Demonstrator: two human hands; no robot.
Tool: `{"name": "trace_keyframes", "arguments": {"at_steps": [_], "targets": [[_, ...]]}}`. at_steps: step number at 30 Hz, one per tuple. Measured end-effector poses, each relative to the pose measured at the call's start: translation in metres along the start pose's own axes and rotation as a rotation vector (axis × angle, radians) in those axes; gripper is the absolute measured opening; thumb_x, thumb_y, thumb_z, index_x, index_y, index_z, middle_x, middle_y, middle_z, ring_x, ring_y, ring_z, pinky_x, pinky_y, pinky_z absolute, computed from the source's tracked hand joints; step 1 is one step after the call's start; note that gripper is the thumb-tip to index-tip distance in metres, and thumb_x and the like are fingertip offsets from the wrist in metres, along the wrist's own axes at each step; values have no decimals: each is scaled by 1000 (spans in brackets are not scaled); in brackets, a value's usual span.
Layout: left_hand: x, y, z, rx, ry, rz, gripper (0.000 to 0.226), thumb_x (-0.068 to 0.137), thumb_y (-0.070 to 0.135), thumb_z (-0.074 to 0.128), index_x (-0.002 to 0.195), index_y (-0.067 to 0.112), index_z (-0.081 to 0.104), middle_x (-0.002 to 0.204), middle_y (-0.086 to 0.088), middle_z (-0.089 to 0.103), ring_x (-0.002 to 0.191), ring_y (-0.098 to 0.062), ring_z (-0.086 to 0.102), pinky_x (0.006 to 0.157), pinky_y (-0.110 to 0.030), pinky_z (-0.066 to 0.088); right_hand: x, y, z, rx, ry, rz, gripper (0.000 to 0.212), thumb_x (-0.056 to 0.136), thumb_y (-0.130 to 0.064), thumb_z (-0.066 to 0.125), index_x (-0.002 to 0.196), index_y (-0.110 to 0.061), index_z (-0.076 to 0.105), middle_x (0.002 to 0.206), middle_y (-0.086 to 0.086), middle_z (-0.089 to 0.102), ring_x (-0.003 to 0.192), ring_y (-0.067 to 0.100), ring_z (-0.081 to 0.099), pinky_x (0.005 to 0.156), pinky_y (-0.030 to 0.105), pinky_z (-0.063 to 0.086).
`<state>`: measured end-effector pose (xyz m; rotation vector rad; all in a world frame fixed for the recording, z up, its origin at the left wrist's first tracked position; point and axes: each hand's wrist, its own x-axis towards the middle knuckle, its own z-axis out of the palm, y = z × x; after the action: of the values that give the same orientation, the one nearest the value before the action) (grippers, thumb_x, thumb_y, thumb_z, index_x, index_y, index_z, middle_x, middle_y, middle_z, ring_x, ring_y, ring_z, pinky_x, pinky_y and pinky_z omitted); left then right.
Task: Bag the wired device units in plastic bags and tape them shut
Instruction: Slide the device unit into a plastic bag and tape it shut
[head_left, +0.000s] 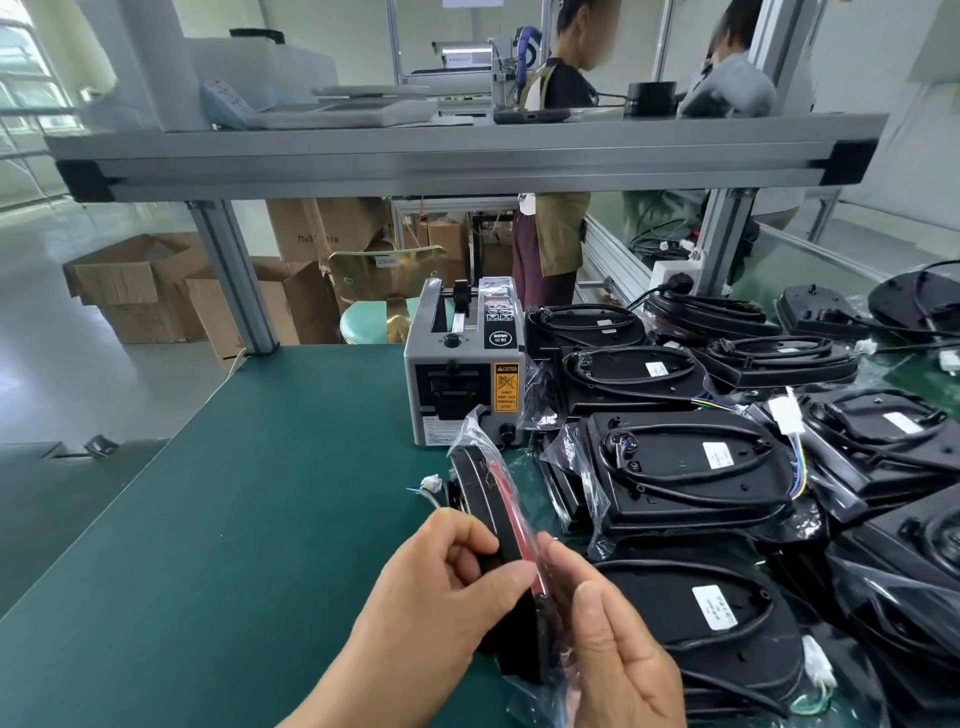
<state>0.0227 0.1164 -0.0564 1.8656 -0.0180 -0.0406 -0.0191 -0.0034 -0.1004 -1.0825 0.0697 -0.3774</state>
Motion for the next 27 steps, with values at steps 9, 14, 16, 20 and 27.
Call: {"name": "trace_keyframes", "arguments": {"at_steps": [9, 14, 16, 20, 27], "targets": [[7, 2, -8, 71, -65, 1, 57, 40, 62, 76, 82, 26, 61, 63, 19, 55, 53, 2, 45, 57, -15, 44, 79, -65, 16, -817, -291, 49, 46, 75, -46, 80, 115, -38, 60, 112, -20, 65, 108, -8, 59, 86, 10, 43], [9, 5, -8, 99, -81, -8, 57, 38, 63, 75, 80, 28, 60, 54, 25, 52, 50, 3, 42, 54, -14, 40, 115, -48, 53, -1357, -427, -85, 33, 77, -46, 74, 91, -26, 53, 88, -11, 57, 80, 8, 57, 71, 29, 48], [9, 5, -9, 100, -92, -27, 53, 39, 63, 76, 77, 31, 59, 56, 25, 53, 50, 3, 43, 54, -13, 40, 120, -44, 48, -1361, -397, -126, 15, 90, -33, 64, 82, -23, 56, 80, -8, 60, 74, 10, 59, 70, 30, 51], [9, 4, -13, 113, -119, -45, 49, 40, 65, 76, 76, 37, 59, 60, 23, 56, 52, 3, 45, 57, -15, 42, 121, -42, 37, -1157, -276, -107, 22, 96, -26, 58, 74, -23, 55, 64, -8, 58, 54, -1, 54, 52, 12, 40], [16, 11, -27, 179, -257, -37, 41, 44, 65, 74, 77, 44, 64, 59, 20, 59, 51, 4, 48, 54, -12, 39, 100, -42, 33, -1168, -369, 27, 52, 63, -60, 77, 95, -34, 46, 72, -8, 55, 63, 4, 51, 60, 20, 37]]}}
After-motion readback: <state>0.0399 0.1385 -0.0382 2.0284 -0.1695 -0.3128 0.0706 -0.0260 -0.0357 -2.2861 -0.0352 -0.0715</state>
